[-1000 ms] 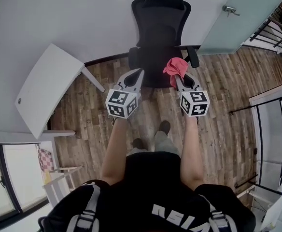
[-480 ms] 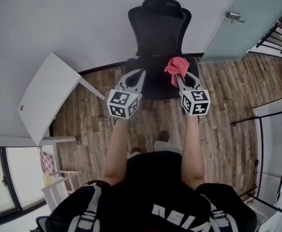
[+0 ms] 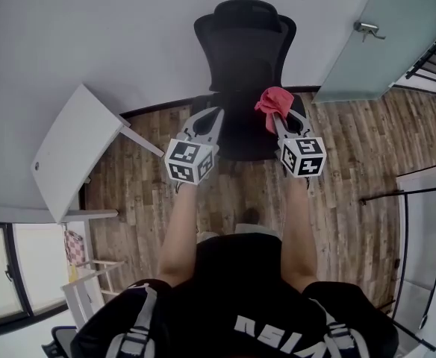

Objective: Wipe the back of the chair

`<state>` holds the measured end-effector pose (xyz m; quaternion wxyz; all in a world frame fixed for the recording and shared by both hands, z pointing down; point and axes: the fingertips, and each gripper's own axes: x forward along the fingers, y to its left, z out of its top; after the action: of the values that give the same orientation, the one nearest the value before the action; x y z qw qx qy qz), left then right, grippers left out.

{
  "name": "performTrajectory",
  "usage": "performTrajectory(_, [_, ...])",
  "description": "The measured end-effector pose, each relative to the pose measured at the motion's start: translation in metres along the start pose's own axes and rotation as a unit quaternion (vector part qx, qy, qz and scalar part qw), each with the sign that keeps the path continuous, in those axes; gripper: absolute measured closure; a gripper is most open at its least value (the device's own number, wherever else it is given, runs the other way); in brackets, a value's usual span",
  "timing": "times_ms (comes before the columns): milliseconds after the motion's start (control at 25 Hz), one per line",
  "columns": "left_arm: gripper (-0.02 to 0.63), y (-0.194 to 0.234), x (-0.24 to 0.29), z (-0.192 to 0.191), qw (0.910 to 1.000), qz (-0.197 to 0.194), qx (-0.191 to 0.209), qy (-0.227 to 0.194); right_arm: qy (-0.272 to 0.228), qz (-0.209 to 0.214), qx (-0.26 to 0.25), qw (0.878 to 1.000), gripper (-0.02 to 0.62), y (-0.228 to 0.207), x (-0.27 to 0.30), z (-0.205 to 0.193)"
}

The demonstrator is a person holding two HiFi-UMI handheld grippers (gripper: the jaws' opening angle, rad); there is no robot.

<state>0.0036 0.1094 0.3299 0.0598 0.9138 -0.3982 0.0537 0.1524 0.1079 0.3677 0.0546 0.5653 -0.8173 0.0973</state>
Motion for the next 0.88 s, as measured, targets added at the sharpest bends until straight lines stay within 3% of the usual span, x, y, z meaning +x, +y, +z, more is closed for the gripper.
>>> performTrajectory(320, [0.582,-0.015,0.032,0.002,0.9999,0.014,-0.002,-0.001,0.001,0.009,0.002,1.000,0.518,-0.039,0.003,0.002])
performTrajectory(880, [0.583,-0.001,0.063,0.005,0.9996,0.020,-0.018,-0.007,0.008,0.009,-0.006,1.000,0.518,-0.068,0.022,0.007])
